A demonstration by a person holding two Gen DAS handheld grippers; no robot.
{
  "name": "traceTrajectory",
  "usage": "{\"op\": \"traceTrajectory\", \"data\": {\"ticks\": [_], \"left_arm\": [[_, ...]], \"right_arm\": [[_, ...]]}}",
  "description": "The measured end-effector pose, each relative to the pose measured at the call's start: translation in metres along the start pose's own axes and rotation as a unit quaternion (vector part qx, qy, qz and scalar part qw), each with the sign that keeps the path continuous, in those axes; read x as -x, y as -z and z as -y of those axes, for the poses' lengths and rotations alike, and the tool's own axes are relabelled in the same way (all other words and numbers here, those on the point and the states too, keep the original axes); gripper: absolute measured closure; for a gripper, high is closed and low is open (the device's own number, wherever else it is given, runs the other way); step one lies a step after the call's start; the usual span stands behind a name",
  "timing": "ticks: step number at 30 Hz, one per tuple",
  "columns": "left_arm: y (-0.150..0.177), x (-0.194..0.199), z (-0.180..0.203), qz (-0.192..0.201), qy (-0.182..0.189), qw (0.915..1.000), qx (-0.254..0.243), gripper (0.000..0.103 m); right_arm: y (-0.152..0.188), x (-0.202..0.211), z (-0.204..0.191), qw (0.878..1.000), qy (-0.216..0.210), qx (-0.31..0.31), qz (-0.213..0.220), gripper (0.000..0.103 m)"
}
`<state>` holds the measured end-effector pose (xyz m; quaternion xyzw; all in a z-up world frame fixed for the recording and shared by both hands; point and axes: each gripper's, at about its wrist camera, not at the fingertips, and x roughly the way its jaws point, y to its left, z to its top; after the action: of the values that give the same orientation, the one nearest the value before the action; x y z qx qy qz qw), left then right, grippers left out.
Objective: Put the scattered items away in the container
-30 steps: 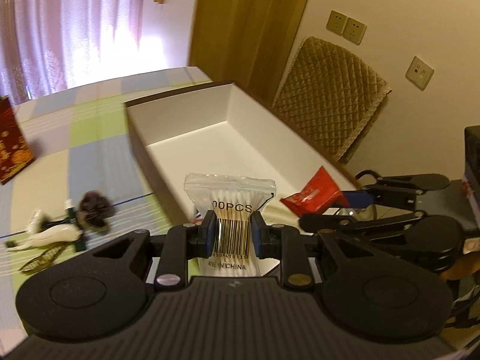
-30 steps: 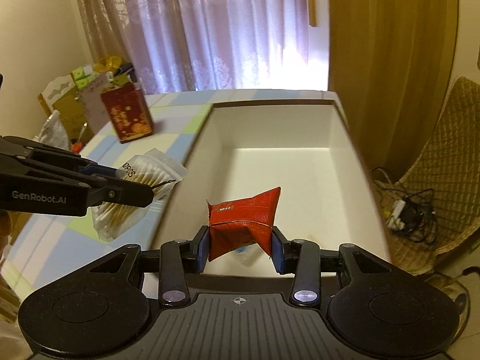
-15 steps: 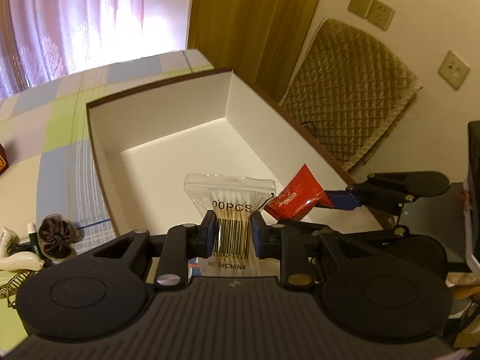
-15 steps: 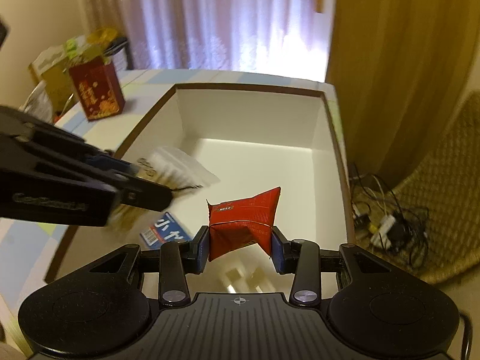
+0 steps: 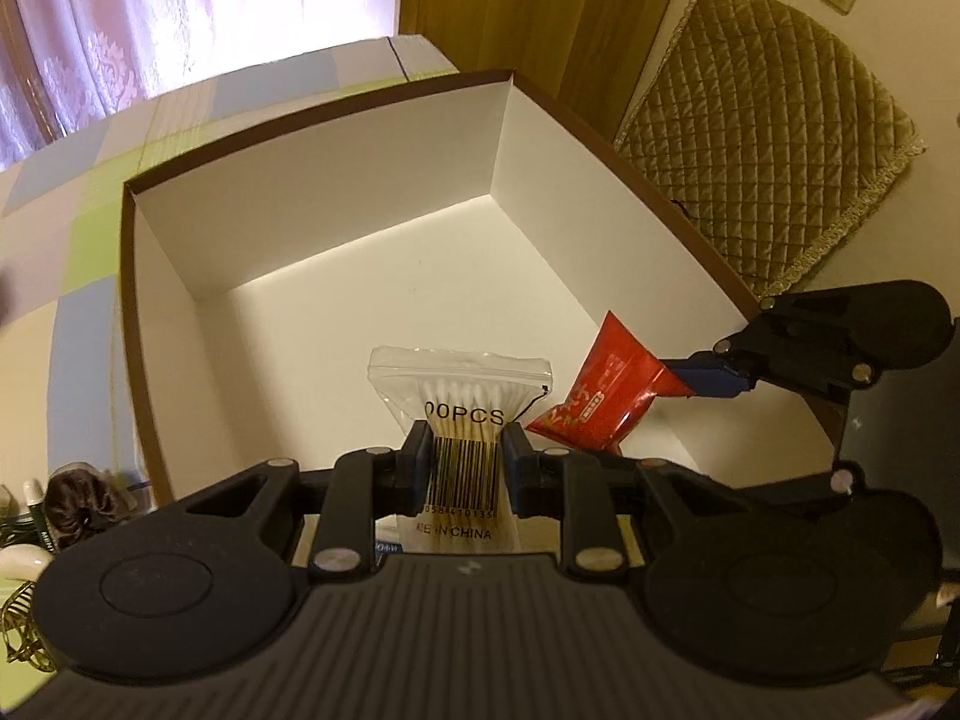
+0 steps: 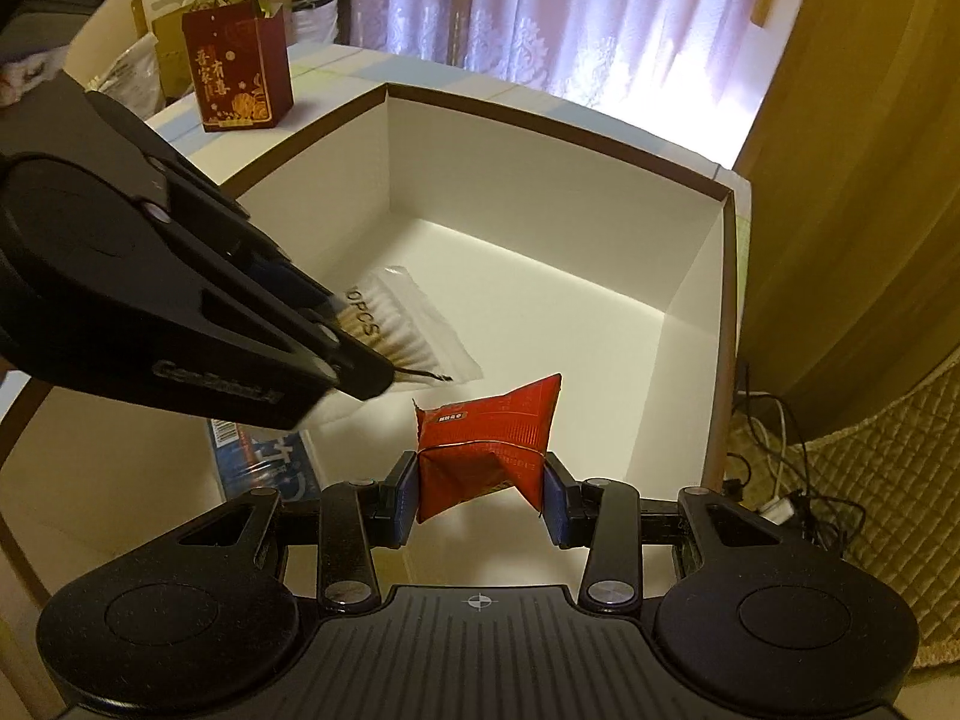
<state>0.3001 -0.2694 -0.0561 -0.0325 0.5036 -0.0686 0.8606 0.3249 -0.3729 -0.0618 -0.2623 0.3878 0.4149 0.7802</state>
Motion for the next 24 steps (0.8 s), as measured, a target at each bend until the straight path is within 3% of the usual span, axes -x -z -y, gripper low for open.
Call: {"op": "traceTrajectory", "data": {"ticks": [10,12,19,24], "left_arm": [[-0.006,-0.013,0.003,-0.003,0.004,1.0,0.003,0.075],[-0.006,-0.012,0.001,-0.004,0.002,1.0,0.005,0.072],[-0.001,-0.007,-0.005,-0.014,-0.002,0.9997,0.021,0.067],[0.002,0.0,-0.005,-0.014,-0.012,0.9996,0.023,0.044]], "right_arm": [[-0.008,-0.005,0.003,1.0,0.008,0.013,0.006,0.055],[-0.006,0.001,0.001,0.999,0.017,0.016,0.025,0.001],[-0.004,0.007,0.0,0.999,0.013,0.015,0.032,0.0],[-0.001,0.008,-0.003,0.999,0.011,0.015,0.027,0.0]]}}
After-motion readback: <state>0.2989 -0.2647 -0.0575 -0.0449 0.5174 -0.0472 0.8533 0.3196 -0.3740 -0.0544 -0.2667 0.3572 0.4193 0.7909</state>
